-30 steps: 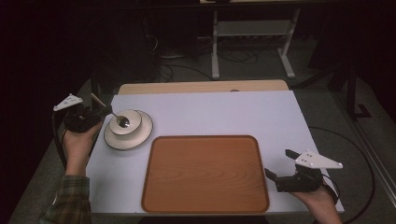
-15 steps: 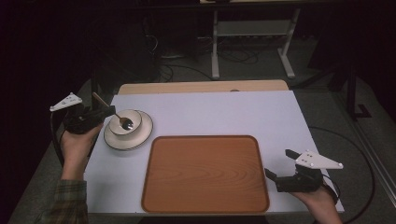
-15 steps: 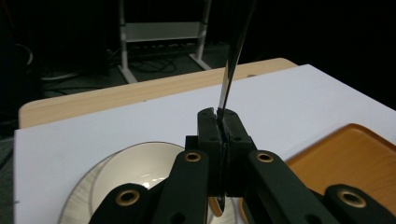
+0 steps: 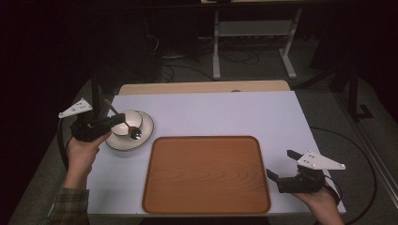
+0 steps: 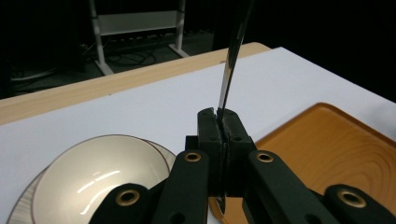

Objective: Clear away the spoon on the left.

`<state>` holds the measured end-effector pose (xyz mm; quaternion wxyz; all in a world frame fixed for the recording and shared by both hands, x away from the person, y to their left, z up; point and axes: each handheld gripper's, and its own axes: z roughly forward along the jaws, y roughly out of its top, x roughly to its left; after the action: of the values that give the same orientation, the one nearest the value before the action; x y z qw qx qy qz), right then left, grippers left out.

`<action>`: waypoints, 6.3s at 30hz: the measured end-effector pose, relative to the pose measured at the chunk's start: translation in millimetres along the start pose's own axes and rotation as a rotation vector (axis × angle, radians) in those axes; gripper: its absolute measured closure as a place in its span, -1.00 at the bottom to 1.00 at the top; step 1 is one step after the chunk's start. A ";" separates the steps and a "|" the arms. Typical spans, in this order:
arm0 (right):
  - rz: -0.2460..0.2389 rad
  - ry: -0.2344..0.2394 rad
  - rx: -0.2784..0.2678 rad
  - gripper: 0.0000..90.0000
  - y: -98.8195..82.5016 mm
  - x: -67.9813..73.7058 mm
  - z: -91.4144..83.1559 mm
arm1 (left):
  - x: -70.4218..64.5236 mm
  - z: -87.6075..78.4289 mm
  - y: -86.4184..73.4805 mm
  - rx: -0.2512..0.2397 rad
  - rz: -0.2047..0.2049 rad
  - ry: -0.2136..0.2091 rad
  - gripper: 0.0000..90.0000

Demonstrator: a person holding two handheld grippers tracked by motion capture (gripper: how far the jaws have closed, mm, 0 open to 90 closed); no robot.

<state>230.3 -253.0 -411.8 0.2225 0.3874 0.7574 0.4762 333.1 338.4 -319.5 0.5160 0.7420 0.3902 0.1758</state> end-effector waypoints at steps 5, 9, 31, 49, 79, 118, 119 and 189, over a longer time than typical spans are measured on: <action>-0.003 0.002 0.000 -1.00 0.1 0.4 0.2 | -11.9 1.6 -3.9 0.017 0.014 -0.038 0.97; -0.006 0.001 -0.002 -1.00 0.4 0.7 -0.2 | -19.7 4.7 -7.6 0.033 0.020 -0.061 0.97; -0.005 0.001 -0.004 -1.00 0.5 0.7 -0.8 | -61.0 22.8 -37.3 0.186 0.096 -0.153 0.96; -0.010 -0.002 -0.010 -1.00 1.1 1.2 -1.6 | -79.7 43.1 -55.2 0.297 0.142 -0.192 0.96; -0.011 -0.004 -0.005 -1.00 1.0 1.7 0.0 | -100.4 87.6 -78.8 0.353 0.164 -0.295 0.94; -0.012 -0.006 -0.004 -1.00 0.9 2.2 0.0 | -122.6 112.2 -96.6 0.495 0.284 -0.333 0.86; -0.012 -0.006 -0.004 -1.00 1.0 2.2 0.0 | -122.6 112.1 -96.6 0.494 0.285 -0.332 0.85; -0.012 -0.003 -0.016 -1.00 1.0 2.0 -2.9 | -49.2 6.5 -94.1 0.104 0.118 -0.065 -0.67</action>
<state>227.4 -252.7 -409.5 0.2296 0.3820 0.7555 0.4803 268.8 312.3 -400.1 0.4781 0.7946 0.3376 0.1613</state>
